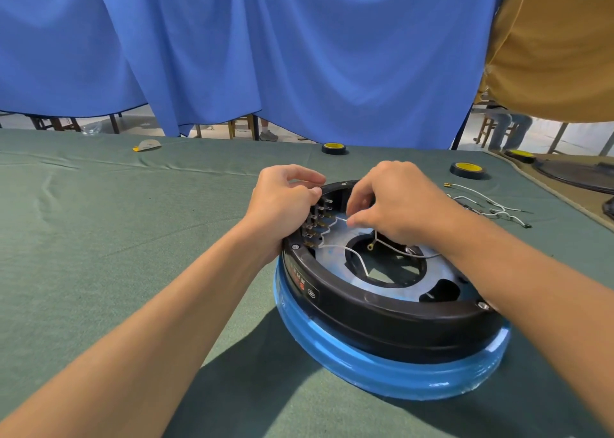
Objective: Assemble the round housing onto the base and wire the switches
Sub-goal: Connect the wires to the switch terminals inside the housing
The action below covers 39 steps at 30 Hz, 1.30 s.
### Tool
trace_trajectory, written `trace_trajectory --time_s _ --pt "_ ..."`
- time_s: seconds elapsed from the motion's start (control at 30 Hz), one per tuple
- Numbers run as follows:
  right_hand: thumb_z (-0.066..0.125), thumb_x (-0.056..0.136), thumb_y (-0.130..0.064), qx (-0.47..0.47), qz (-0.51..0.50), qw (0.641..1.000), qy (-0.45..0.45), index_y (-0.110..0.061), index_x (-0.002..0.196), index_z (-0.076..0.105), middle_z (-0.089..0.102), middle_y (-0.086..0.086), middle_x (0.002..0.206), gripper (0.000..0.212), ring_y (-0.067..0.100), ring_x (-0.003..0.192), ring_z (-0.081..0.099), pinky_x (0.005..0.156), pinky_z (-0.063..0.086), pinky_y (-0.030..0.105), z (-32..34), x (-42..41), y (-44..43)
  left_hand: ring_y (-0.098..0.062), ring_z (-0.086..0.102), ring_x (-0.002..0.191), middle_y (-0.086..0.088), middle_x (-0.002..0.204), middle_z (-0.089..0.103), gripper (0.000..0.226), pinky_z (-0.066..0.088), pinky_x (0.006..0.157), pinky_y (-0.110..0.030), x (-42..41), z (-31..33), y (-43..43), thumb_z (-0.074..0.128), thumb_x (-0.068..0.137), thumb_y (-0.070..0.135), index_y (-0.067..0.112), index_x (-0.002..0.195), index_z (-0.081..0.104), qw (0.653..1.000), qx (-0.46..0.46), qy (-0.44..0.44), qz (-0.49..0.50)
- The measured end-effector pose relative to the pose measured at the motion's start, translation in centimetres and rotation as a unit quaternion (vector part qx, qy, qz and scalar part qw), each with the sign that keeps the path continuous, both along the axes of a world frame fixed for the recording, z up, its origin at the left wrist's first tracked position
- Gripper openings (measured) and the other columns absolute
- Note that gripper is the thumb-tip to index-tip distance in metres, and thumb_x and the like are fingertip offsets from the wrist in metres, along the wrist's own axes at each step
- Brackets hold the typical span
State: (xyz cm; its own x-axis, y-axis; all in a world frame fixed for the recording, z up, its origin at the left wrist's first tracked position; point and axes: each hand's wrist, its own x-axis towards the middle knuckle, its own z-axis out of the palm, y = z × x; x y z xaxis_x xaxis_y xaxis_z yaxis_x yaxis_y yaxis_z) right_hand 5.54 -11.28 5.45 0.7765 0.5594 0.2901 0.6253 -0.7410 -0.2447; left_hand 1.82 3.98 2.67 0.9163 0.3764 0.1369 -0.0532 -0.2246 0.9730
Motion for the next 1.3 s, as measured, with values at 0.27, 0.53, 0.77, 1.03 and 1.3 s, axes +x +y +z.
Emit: trace_trajectory --time_s 0.27,0.53,0.77,1.03,1.3 --pt "0.07 0.083 -0.023 -0.014 -0.031 0.999 0.014 -0.023 0.074 0.064 0.065 0.009 0.089 0.011 0.028 0.086 0.061 0.075 0.053 0.038 -0.7 0.3 1.0 -0.032 0.069 0.096 -0.008 0.101 0.073 0.018 0.057 0.088 -0.051 -0.1 0.1 -0.1 0.06 0.093 0.005 0.018 0.094 0.072 1.0 -0.002 0.002 -0.005" --pt "0.064 0.086 -0.026 0.035 -0.037 0.999 0.007 -0.024 0.077 0.072 0.069 0.002 0.083 0.012 0.022 0.084 0.061 0.072 0.049 0.031 0.3 -0.1 -0.1 -0.029 0.068 0.097 -0.007 0.099 0.073 0.02 0.056 0.09 -0.05 -0.1 0.1 0.1 0.059 0.094 0.003 0.018 0.093 0.073 1.0 0.021 -0.002 -0.008" --pt "0.063 0.085 -0.022 0.158 -0.139 0.974 -0.08 -0.024 0.079 0.074 0.068 -0.008 0.08 0.012 0.022 0.09 0.059 0.081 0.044 0.032 0.8 -1.1 -7.0 -0.016 0.063 0.088 0.0 0.094 0.071 0.025 0.047 0.067 -0.025 0.2 0.2 0.2 0.058 0.094 0.002 0.021 0.091 0.073 0.999 0.048 -0.007 0.006" --pt "0.063 0.084 -0.008 0.377 -0.201 0.895 0.131 -0.029 0.097 0.066 0.065 -0.01 0.092 0.025 0.023 0.091 0.064 0.083 0.054 0.046 -2.9 -1.3 -8.9 -0.012 0.06 0.076 0.003 0.092 0.068 0.026 0.042 0.052 -0.016 0.6 0.3 -0.3 0.054 0.095 0.002 0.022 0.092 0.07 0.995 0.087 -0.011 0.042" --pt "0.057 0.087 -0.001 0.378 -0.171 0.901 0.129 -0.029 0.086 0.072 0.066 -0.011 0.088 0.032 0.017 0.072 0.061 0.065 0.052 0.036 -2.6 1.3 -8.4 -0.009 0.056 0.074 -0.002 0.094 0.067 0.027 0.038 0.041 -0.009 0.8 0.2 -0.5 0.048 0.096 0.001 0.017 0.102 0.07 0.987 0.135 -0.024 0.081"
